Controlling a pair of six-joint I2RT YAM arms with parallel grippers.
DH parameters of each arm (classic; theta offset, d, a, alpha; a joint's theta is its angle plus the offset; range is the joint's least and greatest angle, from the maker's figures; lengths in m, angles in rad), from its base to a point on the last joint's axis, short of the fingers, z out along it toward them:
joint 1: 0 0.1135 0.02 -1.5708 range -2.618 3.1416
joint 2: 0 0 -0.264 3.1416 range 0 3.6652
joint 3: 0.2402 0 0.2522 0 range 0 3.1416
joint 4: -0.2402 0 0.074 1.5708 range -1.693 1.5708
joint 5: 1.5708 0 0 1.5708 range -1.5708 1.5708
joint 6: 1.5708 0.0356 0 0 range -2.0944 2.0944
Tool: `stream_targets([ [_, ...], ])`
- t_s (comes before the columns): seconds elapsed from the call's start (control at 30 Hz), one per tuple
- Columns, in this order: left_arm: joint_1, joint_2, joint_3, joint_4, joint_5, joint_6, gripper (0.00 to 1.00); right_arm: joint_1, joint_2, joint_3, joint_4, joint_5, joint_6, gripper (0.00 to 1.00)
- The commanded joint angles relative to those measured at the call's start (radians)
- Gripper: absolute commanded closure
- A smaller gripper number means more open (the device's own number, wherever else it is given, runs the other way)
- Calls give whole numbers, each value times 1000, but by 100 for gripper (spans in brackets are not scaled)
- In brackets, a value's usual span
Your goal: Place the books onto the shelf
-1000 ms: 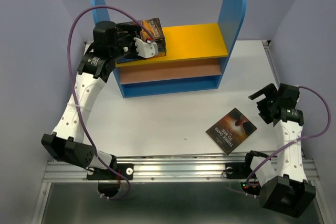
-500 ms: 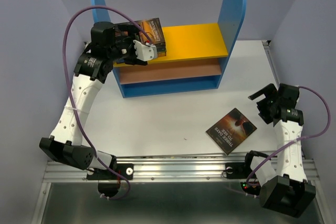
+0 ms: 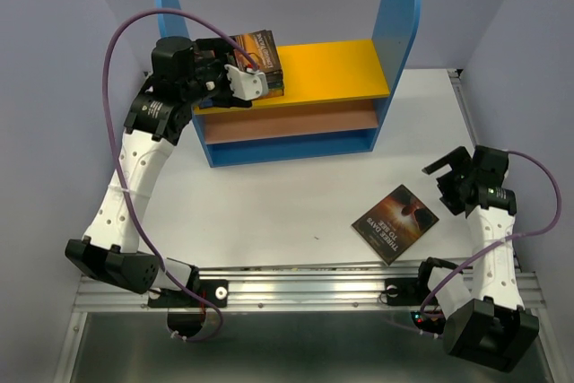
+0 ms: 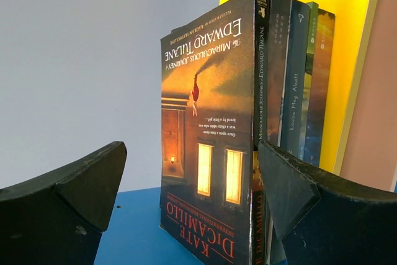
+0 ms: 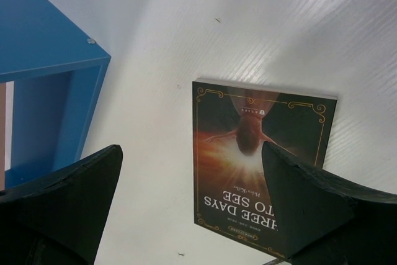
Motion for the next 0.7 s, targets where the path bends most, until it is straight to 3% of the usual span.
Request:
stream_targets([
  [0.0,5,-17,-16,79,-32,-16,1,-1,-19,7,21,5,-5,0],
  [0.3,5,-11,-36,96,-71,-12,1,-1,-20,-2,20,-1,-1,0],
  [0.67,4,-127,-62,46,64,15,1,-1,-27,1,24,-22,-16,0],
])
